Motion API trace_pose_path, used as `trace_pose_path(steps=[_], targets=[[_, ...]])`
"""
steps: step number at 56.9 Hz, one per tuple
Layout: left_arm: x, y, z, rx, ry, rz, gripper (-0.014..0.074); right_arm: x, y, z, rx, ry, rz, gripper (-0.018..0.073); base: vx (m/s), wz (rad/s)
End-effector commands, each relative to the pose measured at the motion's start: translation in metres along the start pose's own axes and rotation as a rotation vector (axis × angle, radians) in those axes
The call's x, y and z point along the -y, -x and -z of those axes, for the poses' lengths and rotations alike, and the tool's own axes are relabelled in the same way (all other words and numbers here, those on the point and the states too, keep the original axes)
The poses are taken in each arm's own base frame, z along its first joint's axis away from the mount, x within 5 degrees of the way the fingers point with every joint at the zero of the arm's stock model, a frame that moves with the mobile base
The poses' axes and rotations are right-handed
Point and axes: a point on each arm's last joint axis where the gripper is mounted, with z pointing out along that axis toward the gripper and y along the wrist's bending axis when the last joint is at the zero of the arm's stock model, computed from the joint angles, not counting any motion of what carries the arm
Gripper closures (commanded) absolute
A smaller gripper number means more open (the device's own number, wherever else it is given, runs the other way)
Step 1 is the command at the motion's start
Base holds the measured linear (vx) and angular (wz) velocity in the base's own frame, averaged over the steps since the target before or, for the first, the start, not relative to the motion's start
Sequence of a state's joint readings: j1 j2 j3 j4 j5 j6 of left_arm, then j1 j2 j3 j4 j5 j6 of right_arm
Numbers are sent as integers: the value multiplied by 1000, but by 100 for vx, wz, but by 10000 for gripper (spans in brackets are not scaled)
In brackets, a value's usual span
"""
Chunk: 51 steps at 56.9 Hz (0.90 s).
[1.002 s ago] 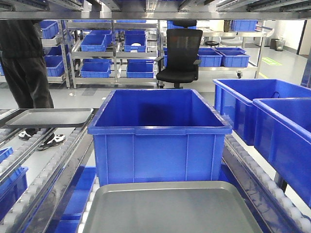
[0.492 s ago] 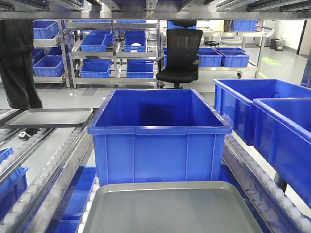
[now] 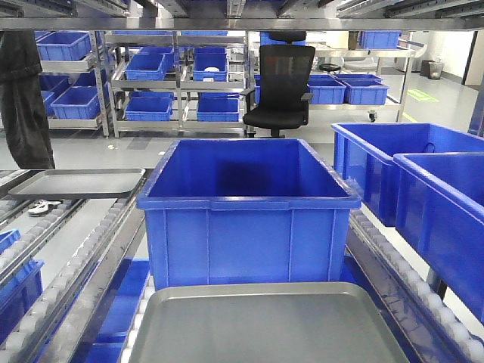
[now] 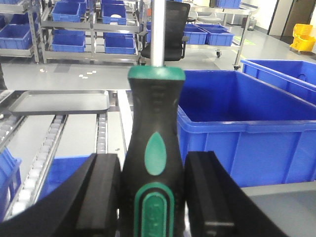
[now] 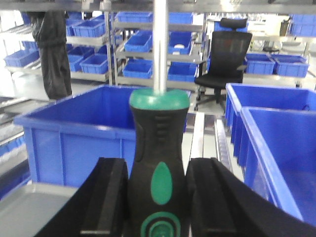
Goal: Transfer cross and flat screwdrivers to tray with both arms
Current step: 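Lower both held screwdrivers down onto the grey tray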
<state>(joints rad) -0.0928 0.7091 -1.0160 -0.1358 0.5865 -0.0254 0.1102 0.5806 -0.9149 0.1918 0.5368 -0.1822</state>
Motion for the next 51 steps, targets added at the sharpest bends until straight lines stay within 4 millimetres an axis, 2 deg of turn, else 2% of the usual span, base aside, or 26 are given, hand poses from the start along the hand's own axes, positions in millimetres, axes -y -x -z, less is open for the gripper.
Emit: trace_pose_path(steps=[1, 10, 20, 29, 40, 51], targets=[[4, 12, -1, 65, -35, 82, 602, 1, 9, -8, 32, -6, -5, 567, 0, 0], [11, 0, -25, -85, -124, 129, 598, 2, -4, -40, -116, 20, -46, 567, 0, 0], [29, -17, -70, -258, -284, 194, 595, -2, -27, -85, -318, 108, -106, 567, 0, 0], [57, -42, -112, -420, -404, 269, 594, -7, -46, -121, -422, 192, -179, 567, 0, 0], [103, -78, -150, -559, -492, 330, 594, -11, -69, -156, -525, 248, -263, 567, 0, 0], [122, -113, -181, -662, -470, 390, 594, -12, -92, -182, -610, 270, -328, 567, 0, 0]])
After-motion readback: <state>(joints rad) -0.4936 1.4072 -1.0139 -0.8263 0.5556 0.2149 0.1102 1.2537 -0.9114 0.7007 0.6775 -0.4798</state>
